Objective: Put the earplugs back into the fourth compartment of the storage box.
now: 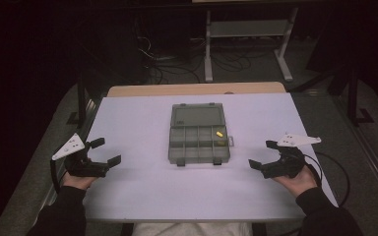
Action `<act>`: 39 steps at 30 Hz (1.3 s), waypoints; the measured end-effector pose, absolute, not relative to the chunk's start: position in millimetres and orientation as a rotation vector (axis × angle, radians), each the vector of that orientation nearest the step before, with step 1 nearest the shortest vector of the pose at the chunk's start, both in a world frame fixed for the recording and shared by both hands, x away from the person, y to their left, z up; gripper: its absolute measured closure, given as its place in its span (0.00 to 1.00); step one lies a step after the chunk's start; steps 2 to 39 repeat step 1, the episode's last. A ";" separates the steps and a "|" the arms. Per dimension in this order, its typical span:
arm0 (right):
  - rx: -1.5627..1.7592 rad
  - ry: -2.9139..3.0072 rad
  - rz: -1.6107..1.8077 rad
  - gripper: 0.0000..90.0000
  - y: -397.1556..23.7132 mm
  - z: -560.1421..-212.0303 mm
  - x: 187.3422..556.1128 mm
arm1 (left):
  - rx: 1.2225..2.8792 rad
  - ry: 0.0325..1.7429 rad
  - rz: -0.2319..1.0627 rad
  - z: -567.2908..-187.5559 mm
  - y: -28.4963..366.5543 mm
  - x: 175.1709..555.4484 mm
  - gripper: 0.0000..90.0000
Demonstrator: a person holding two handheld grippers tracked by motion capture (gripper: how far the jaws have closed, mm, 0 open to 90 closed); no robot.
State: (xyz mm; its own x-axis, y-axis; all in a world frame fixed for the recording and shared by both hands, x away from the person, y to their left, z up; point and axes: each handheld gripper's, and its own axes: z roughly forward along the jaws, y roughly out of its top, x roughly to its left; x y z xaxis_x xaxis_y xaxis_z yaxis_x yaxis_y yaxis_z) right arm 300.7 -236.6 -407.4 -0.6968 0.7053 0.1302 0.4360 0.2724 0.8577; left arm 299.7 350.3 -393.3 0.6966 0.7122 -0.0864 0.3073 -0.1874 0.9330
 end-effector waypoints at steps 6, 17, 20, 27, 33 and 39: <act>1.050 2.265 1.393 0.00 -237.0 -407.8 300.6 | 1.775 0.811 0.448 -393.2 350.2 299.8 0.00; 1.050 2.265 1.393 0.00 -237.0 -407.8 300.6 | 1.775 0.811 0.448 -393.2 350.2 299.8 0.00; 1.050 2.265 1.393 0.00 -237.0 -407.8 300.6 | 1.775 0.811 0.448 -393.2 350.2 299.8 0.00; 1.050 2.265 1.393 0.00 -237.0 -407.8 300.6 | 1.775 0.811 0.448 -393.2 350.2 299.8 0.00; 1.050 2.265 1.393 0.00 -237.0 -407.8 300.6 | 1.775 0.811 0.448 -393.2 350.2 299.8 0.00; 1.050 2.265 1.393 0.00 -237.0 -407.8 300.6 | 1.775 0.811 0.448 -393.2 350.2 299.8 0.00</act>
